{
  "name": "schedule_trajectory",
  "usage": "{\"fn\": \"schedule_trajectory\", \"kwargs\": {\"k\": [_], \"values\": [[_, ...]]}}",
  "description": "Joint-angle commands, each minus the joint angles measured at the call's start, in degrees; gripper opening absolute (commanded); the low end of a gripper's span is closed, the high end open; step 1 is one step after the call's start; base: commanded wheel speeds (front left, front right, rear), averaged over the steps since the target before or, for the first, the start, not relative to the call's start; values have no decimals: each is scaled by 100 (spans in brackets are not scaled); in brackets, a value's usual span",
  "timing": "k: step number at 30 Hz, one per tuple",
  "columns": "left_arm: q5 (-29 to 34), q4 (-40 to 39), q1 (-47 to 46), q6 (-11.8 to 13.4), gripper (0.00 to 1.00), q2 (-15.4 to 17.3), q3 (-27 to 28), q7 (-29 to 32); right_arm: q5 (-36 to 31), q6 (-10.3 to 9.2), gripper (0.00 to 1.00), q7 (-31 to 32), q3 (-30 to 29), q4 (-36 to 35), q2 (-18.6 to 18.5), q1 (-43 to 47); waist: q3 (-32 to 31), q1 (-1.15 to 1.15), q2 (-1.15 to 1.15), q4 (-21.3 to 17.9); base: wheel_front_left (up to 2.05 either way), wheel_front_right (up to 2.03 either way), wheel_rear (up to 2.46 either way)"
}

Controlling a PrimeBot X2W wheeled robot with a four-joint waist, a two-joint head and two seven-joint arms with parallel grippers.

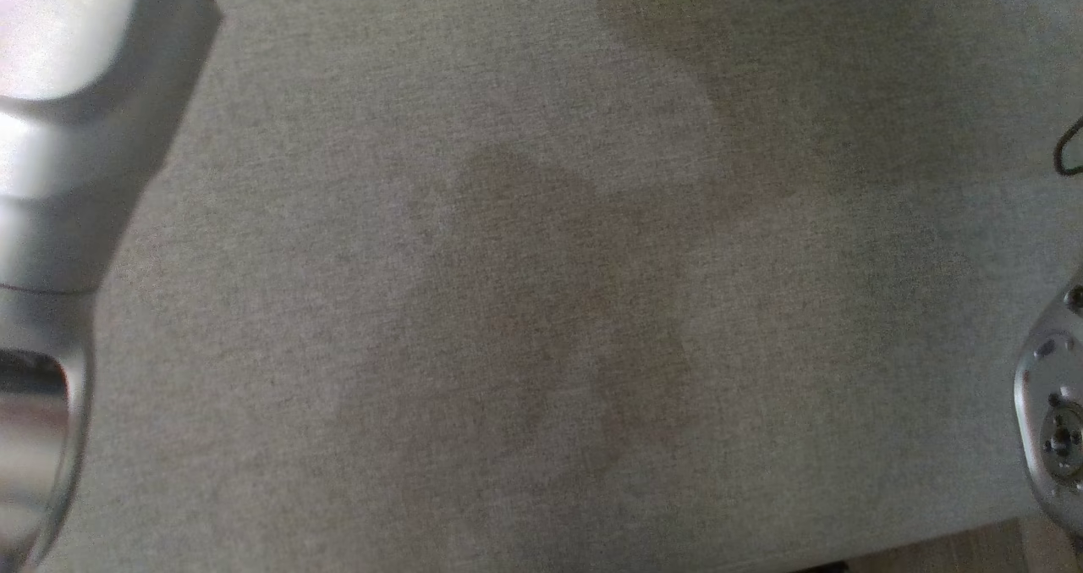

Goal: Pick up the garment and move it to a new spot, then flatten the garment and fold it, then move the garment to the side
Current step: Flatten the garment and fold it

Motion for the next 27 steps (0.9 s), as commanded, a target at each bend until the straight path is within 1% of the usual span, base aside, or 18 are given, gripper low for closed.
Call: {"fn": "schedule_trajectory", "kwargs": {"k": [1, 4, 6, 8, 11, 13, 15, 17, 18, 20, 23, 26, 27], "values": [[94, -171, -130, 12, 0, 93, 259, -19, 3, -4, 0, -11, 12, -289, 56, -78, 23, -2, 0, -12, 0, 0, 0], [168, -301, 332, 11, 0, 107, 205, -19, 45, -4, 0, -11, -71, -534, 84, 242, -28, -2, 0, -19, 0, 0, 0], [151, -418, 871, 11, 0, 181, 92, -19, 72, -4, 0, -11, -103, -679, 142, 733, -101, -2, 0, -40, 0, 0, 0], [40, -540, 1551, 11, 0, 234, -24, -19, 53, -4, 0, -11, -165, -770, 204, 1405, -181, -2, 0, -53, 0, 0, 0], [-310, -747, 2629, 11, 0, 320, -519, -19, 44, -4, 0, -11, -430, -989, 336, 2559, -302, -2, 0, -88, 0, 0, 0], [-566, -811, 3283, 11, 0, 413, -949, -19, 113, -4, 0, -11, -619, -986, 408, 3318, -404, -2, 0, -148, 0, 0, 0], [-789, -842, 3863, 11, 0, 470, -1224, -19, 171, -4, 0, -11, -737, -1000, 444, 3972, -524, -2, 0, -247, 0, 0, 0], [-928, -879, 4343, 11, 0, 489, -1417, -19, 290, -4, 0, -11, -913, -1066, 461, 4546, -635, -2, 0, -327, 0, 0, 0], [-1065, -947, 4760, 10, 0, 474, -1540, -19, 536, -4, 0, -10, -1064, -1143, 465, 5049, -745, -2, 0, -402, 0, 0, 0], [-1239, -1093, 5069, 10, 0, 482, -1690, -19, 718, -4, 0, 17, -1229, -1298, 467, 5485, -836, -2, 0, -453, 0, 0, 0], [-1380, -1328, 5303, 10, 0, 564, -1865, 38, 856, -4, 0, 143, -1513, -1713, 468, 5983, -946, -2, 0, -504, 0, 0, 0], [-1501, -1580, 5345, 13, 0, 580, -1876, 148, 931, -4, 0, 379, -1600, -2142, 468, 6137, -985, -2, 0, -530, 0, 0, 0], [-1501, -1580, 5345, 13, 0, 580, -1876, 148, 931, -4, 0, 379, -1600, -2142, 468, 6137, -985, -2, 0, -530, 0, 0, 0]]}}
